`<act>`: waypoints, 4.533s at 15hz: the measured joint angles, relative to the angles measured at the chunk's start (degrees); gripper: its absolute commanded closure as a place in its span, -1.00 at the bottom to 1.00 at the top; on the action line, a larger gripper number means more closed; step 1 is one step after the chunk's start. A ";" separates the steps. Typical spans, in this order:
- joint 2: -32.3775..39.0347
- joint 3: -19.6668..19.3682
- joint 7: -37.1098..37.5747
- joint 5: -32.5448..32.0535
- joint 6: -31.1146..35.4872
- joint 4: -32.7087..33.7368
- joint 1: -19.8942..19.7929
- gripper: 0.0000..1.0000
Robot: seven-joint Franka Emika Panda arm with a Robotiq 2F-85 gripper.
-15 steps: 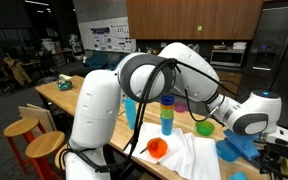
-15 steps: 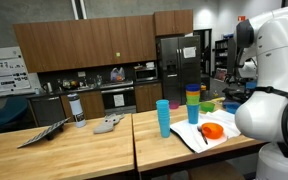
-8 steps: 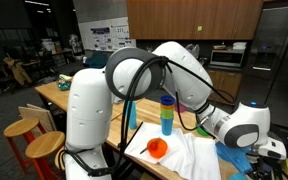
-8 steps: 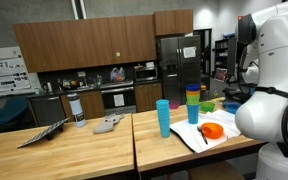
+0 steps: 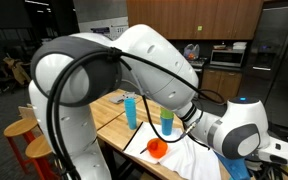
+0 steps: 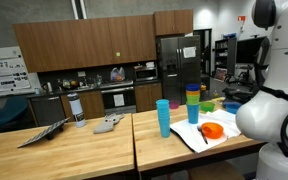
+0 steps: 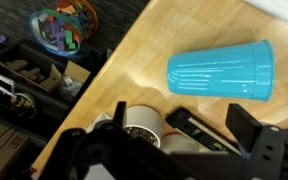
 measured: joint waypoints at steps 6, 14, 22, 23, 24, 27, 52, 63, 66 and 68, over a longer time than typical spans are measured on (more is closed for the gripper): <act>-4.39 0.42 1.63 -3.01 2.73 -6.08 -0.79 -1.00; -2.90 4.26 7.32 -3.96 7.20 -7.99 -1.68 -1.00; 1.74 8.04 14.17 1.89 7.11 -10.55 0.74 -1.00; 1.69 8.06 13.78 3.03 5.95 -10.50 1.14 -1.00; 1.61 8.09 13.57 3.89 4.89 -10.42 1.41 -1.00; 1.52 8.06 13.17 4.53 3.16 -9.90 1.62 -1.00; 6.60 -1.86 17.12 -17.95 11.45 -7.52 -3.88 0.54; 10.54 -0.27 19.62 -16.13 17.67 -5.67 -3.16 1.00; 11.90 1.00 19.46 -12.62 17.77 -5.67 -3.34 1.00; 12.75 1.30 19.55 -11.31 17.84 -5.44 -3.40 1.00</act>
